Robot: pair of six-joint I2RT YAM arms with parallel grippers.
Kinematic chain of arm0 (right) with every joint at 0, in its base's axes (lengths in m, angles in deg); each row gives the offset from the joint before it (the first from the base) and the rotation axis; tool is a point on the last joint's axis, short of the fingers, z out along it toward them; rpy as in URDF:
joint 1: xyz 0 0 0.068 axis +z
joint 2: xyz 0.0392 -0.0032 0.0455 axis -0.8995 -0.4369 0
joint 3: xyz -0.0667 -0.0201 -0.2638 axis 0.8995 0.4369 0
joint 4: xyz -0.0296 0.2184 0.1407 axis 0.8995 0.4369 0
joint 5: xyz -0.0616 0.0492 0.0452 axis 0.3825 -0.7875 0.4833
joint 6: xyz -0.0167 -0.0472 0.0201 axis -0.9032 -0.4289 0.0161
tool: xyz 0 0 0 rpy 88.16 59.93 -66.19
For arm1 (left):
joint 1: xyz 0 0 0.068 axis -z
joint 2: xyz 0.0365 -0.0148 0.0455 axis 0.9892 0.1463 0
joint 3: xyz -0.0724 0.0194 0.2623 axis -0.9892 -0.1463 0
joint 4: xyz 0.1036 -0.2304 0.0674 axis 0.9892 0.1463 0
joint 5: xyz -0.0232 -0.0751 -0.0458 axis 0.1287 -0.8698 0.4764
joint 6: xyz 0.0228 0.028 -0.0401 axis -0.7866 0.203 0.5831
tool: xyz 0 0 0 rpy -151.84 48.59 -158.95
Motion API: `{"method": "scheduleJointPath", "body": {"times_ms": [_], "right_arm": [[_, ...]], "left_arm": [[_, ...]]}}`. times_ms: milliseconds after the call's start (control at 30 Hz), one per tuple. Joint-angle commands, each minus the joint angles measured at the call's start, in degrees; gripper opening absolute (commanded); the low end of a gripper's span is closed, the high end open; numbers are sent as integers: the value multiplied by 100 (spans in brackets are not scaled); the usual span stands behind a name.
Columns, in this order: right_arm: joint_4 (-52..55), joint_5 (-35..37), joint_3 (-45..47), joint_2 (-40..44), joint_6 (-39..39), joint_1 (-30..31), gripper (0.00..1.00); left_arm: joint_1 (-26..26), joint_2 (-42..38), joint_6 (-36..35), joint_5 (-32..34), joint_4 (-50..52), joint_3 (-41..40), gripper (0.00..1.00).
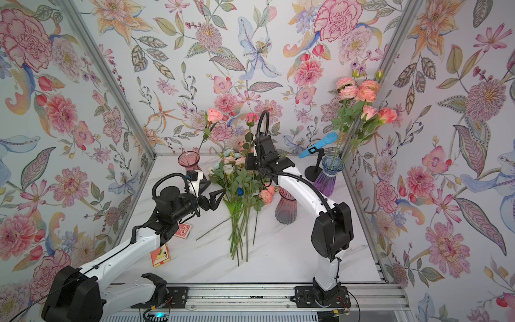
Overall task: Place the pink flowers into the vase
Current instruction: Pick up the flower at the center of the board, then place the flower in the vase.
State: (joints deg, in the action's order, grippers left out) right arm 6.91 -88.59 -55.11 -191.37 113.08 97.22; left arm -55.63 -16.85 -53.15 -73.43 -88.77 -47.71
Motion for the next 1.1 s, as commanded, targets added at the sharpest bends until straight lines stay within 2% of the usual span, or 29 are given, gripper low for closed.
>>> {"method": "scheduleJointPath", "body": {"times_ms": [0,167,333,767,1000,1067], "right_arm": [[-797,-131,423,401,-112,113,0],[-1599,-167,1141,907,-58,225,0],[-2144,-52,1711,1302,-18,282,0],[-2290,-132,1987,1634,11,269,0],[-2315,-169,2045,1685,36,290,0],[-2320,-171,2064,1697,37,286,0]], "left_arm": [[295,228,-15,-285,-316,304,97],[446,578,207,-308,-883,555,94],[579,1022,270,-458,-1153,1004,86],[718,2036,255,-583,-1440,1877,66],[714,2470,255,-591,-1487,2258,60],[718,2537,255,-589,-1486,2324,55]]}}
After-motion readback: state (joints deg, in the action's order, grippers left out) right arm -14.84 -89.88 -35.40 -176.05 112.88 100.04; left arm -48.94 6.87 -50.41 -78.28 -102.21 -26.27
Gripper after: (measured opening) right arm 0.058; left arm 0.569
